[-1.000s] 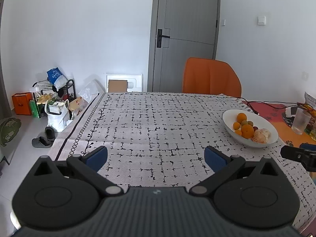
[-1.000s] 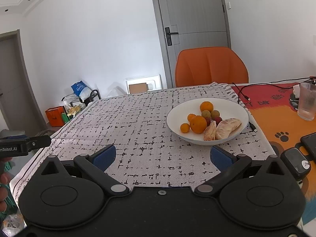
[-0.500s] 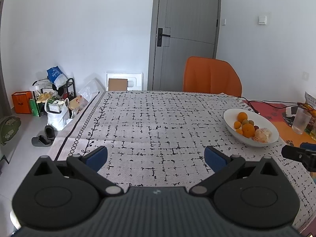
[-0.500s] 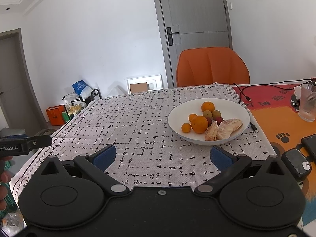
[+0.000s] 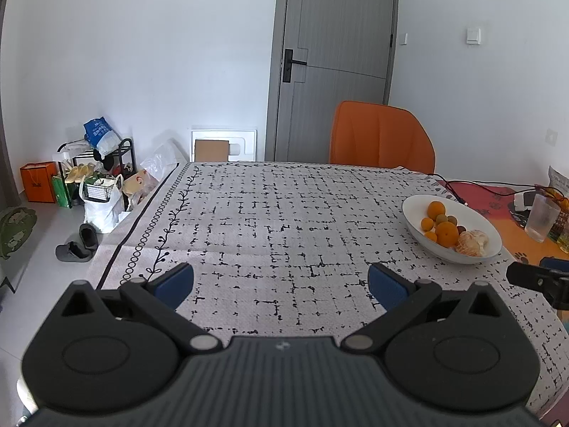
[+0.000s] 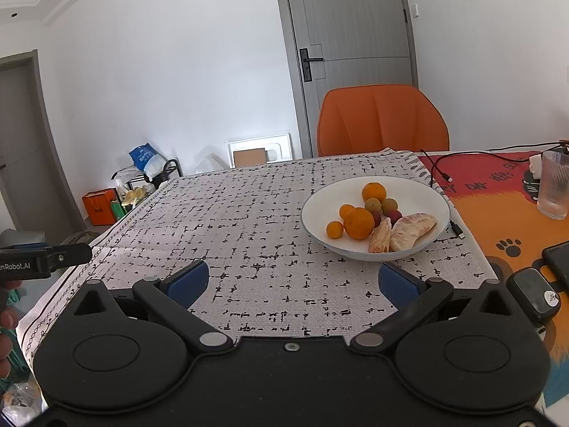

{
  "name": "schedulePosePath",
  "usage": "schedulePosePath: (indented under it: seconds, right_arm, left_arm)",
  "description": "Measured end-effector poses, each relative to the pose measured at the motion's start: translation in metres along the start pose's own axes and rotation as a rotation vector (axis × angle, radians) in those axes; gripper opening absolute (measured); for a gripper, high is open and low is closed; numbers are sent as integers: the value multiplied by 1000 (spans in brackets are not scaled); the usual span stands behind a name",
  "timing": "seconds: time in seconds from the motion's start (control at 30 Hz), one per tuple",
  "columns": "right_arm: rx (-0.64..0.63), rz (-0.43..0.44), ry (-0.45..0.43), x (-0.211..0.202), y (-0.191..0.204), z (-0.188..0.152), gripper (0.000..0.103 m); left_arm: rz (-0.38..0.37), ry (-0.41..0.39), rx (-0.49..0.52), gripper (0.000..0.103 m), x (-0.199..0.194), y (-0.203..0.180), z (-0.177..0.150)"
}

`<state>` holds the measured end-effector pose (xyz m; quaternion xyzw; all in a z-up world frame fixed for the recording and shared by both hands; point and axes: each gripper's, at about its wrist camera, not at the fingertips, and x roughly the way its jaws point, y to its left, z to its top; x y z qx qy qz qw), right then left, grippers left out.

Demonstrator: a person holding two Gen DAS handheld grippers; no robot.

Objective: Organize fruits

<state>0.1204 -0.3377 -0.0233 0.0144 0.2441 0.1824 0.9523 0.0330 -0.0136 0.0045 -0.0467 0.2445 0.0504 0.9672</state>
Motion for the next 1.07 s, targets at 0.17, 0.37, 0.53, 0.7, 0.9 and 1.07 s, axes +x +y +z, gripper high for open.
schedulePosePath:
  seconds: [0.17, 0.37, 0.53, 0.7, 0.9, 1.07]
  right_arm:
    - [2, -3, 3, 1, -1, -1, 103]
    - [5, -5, 4, 2, -2, -2, 103]
    - [9, -7, 8, 3, -4, -3, 103]
    - [12, -10, 10, 4, -6, -4, 103]
    - [12, -15, 16, 6, -5, -5, 103]
    - [15, -17, 19, 7, -6, -6, 103]
  left_arm:
    - [-3, 3, 1, 103, 1, 1, -1]
    - [-6, 5, 1, 103, 2, 1, -1]
    - [-8, 8, 2, 103, 2, 1, -2]
    - [-14, 13, 7, 103, 3, -1, -4]
    - [-21, 16, 13, 103, 4, -2, -5]
    - [-24, 17, 14, 103, 4, -3, -5]
